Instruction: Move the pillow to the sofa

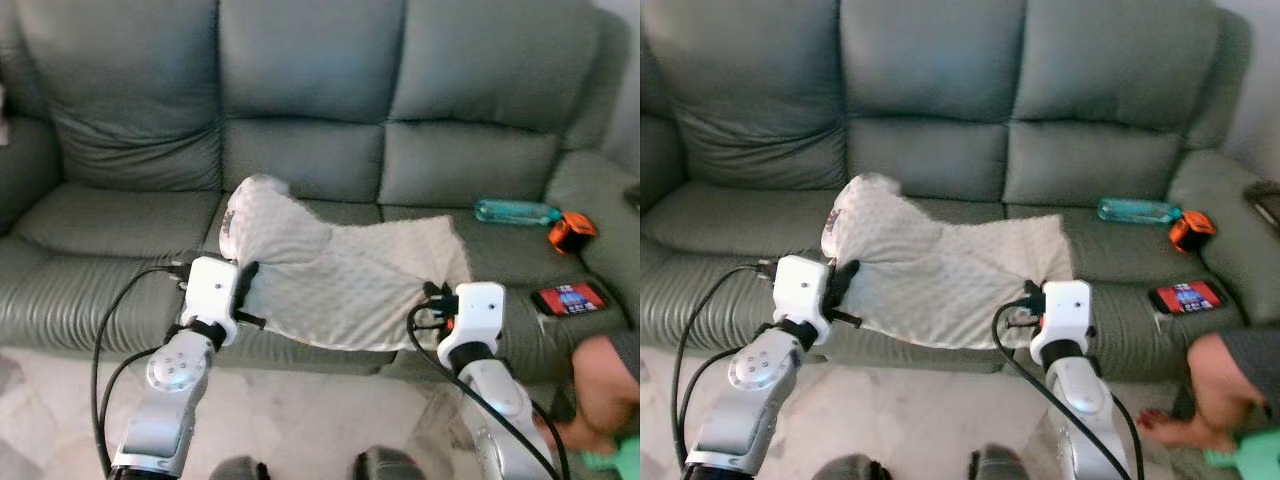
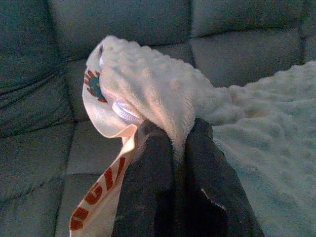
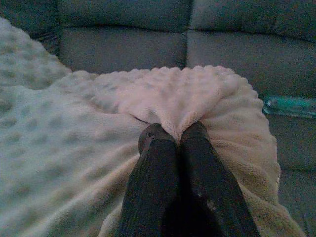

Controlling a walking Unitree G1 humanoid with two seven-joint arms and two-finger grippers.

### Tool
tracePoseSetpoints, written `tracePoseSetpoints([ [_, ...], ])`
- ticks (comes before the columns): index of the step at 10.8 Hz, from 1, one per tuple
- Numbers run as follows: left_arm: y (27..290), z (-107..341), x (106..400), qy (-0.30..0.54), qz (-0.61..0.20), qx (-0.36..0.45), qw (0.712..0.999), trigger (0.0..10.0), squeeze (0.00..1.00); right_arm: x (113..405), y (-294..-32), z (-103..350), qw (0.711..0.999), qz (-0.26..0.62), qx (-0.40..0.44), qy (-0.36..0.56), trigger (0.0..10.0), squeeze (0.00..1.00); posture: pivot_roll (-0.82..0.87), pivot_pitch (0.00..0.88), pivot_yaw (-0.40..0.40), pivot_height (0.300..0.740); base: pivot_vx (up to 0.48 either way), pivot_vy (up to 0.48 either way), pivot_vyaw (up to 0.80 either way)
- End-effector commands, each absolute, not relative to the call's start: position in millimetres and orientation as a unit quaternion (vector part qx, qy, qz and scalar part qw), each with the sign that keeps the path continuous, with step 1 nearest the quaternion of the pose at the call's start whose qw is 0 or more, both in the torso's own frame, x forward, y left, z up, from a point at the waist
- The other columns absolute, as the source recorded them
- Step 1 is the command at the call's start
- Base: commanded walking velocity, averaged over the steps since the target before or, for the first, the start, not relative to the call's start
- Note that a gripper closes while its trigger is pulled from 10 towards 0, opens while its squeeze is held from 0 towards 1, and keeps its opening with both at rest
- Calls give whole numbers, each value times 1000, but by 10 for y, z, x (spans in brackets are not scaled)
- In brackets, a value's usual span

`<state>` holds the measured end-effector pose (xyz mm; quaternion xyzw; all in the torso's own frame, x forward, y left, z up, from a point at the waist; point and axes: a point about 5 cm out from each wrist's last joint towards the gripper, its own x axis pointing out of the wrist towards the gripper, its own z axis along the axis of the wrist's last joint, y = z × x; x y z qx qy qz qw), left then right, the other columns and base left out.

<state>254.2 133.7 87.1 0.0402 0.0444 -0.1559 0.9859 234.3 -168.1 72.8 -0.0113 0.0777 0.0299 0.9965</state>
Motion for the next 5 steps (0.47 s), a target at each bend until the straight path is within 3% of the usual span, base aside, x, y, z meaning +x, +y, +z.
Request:
tracePoseSetpoints([
  [1, 1239, 951, 2557, 21, -171, 38, 984, 10000, 0, 2359, -1735, 786, 997, 24, -17, 65, 10000, 0, -43, 54, -26, 740, 0, 0, 0],
  [5, 1227, 977, 2532, 13, -178, 37, 983, 10000, 0, 2367, -1726, 783, 997, 27, -17, 65, 10000, 0, -39, 53, -29, 740, 0, 0, 0],
])
